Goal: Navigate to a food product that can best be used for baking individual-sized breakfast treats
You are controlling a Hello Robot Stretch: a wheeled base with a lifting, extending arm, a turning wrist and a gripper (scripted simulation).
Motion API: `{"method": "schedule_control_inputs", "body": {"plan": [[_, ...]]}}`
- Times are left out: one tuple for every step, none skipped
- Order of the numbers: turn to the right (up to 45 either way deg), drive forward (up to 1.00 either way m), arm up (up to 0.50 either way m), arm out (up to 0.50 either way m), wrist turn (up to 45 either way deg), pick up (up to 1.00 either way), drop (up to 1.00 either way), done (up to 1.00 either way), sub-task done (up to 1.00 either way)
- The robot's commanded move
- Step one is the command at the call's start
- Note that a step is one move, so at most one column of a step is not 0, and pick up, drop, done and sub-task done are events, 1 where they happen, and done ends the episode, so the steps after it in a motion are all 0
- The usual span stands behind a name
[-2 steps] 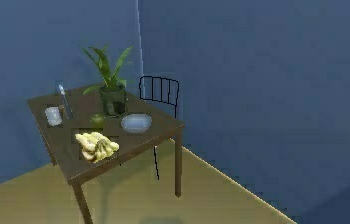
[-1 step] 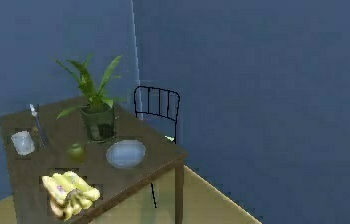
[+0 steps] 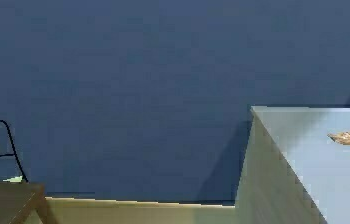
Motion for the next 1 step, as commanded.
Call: {"method": "schedule_control_inputs", "body": {"plan": [[45.0,0.00,0.00,0.00,0.0,0.00,0.00,0.00,0.00]]}}
